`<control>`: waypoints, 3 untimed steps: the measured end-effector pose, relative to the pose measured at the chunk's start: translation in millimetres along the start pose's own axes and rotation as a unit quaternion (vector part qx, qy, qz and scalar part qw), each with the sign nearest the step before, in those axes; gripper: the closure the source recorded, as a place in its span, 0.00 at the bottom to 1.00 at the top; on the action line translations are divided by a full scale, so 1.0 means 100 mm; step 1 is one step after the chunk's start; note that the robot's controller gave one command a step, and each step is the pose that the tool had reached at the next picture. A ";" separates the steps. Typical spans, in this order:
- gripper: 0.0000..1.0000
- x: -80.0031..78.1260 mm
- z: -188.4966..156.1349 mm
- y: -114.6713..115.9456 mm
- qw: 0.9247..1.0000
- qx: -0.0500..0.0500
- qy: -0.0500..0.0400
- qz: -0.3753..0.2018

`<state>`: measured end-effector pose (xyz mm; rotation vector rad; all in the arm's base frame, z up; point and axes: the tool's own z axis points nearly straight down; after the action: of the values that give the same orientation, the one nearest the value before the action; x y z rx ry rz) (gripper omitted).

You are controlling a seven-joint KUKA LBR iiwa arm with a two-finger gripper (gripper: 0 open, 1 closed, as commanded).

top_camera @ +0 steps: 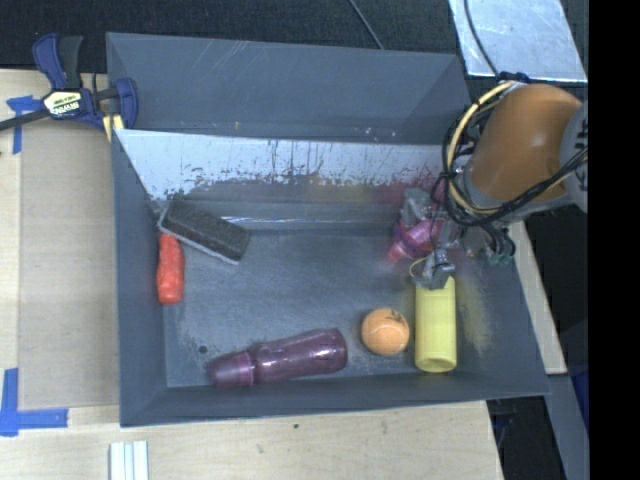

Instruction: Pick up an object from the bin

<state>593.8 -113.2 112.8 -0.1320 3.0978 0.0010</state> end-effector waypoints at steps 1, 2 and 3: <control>0.00 0.08 0.08 -0.02 1.000 0.002 -0.006 -0.029; 0.00 -0.09 0.12 -0.04 1.000 0.001 -0.004 0.007; 0.00 -0.06 0.13 -0.01 1.000 0.000 -0.007 -0.016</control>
Offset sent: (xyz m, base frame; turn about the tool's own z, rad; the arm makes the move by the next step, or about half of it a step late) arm 0.0069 -0.0049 -0.0135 0.0135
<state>600.6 -113.4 99.8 -0.1815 3.0806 0.0018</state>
